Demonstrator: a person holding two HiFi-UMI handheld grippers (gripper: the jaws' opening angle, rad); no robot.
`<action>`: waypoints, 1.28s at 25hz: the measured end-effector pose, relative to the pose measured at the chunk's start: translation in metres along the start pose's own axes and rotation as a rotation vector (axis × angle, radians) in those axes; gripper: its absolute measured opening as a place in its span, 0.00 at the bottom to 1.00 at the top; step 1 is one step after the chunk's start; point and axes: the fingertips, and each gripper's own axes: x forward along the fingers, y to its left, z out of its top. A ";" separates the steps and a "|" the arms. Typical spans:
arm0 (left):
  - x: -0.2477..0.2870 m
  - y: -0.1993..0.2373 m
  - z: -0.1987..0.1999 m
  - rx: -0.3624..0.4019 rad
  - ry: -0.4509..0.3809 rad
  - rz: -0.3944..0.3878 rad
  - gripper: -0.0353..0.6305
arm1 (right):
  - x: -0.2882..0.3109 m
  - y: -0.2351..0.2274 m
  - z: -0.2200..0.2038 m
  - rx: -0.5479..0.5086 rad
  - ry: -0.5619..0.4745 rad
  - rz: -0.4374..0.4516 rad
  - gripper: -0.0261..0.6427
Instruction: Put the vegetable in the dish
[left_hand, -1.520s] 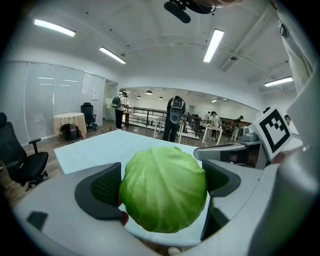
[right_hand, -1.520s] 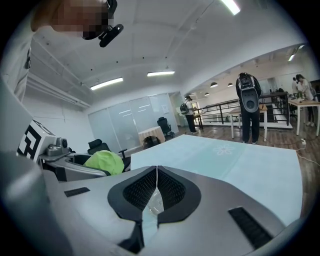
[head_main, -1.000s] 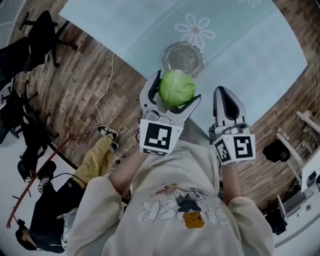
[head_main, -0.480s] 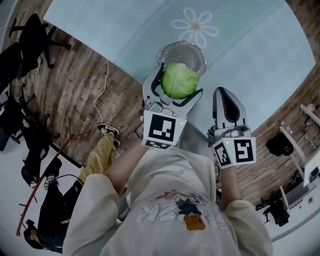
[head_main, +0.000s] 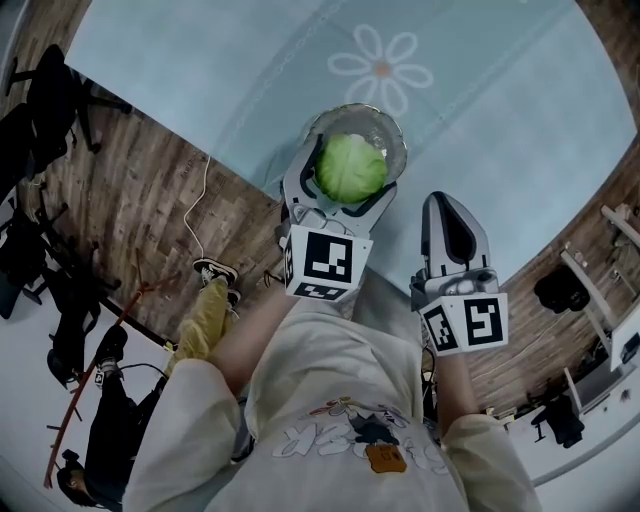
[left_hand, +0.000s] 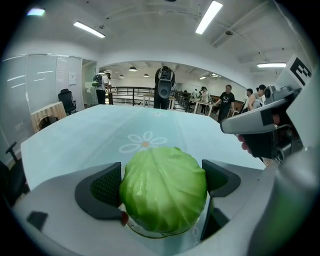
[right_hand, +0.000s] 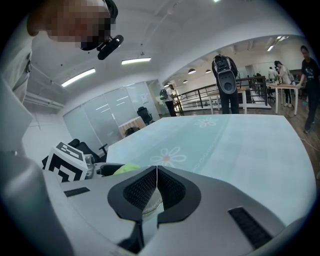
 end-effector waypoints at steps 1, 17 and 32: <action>0.004 0.001 -0.002 0.018 0.015 0.002 0.82 | 0.002 -0.002 -0.002 0.002 0.002 -0.003 0.08; 0.028 0.003 0.003 0.120 0.038 0.024 0.82 | 0.010 -0.014 -0.007 0.033 0.012 -0.013 0.08; -0.004 -0.012 0.016 0.012 0.004 0.052 0.61 | -0.029 -0.007 0.025 -0.015 -0.051 -0.008 0.08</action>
